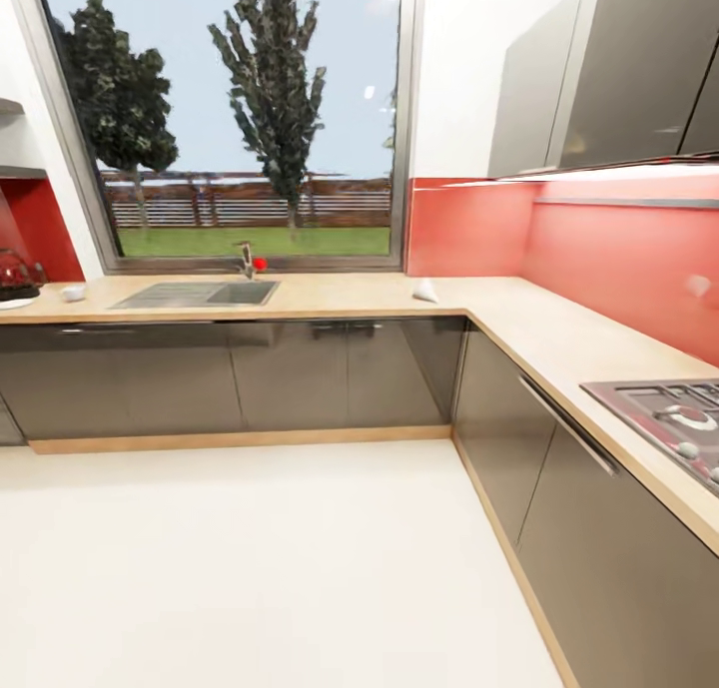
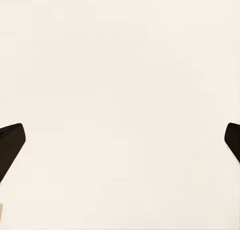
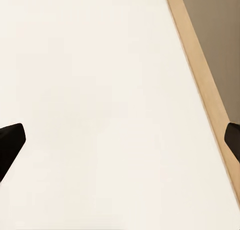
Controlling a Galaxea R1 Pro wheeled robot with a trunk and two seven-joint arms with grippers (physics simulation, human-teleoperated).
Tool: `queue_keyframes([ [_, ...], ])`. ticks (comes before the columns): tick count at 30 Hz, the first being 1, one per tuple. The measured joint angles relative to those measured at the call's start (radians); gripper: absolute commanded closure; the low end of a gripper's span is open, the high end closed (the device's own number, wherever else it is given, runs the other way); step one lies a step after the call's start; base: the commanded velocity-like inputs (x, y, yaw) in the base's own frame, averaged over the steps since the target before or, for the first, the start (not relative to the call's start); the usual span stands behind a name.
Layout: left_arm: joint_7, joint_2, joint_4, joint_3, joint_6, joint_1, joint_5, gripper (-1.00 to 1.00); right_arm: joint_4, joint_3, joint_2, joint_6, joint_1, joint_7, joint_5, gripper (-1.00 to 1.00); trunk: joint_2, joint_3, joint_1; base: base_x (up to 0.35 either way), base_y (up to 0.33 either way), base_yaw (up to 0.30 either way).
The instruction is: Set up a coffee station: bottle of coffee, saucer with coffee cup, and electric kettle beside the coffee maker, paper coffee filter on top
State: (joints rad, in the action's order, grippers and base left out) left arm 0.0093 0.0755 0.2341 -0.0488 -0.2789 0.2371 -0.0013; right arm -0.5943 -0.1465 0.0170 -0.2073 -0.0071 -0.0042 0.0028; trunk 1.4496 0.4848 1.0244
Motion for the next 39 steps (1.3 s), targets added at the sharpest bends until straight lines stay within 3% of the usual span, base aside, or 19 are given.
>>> queue_keyframes([
  [39, 0.000, 0.001, 0.000, 0.000, 0.000, 0.000, 0.000, -1.00, 0.002, 0.000, 0.000, 0.000, 0.000, 0.000, 0.001, -1.00, 0.000, 0.000, 0.000, 0.338, 0.012, 0.000],
])
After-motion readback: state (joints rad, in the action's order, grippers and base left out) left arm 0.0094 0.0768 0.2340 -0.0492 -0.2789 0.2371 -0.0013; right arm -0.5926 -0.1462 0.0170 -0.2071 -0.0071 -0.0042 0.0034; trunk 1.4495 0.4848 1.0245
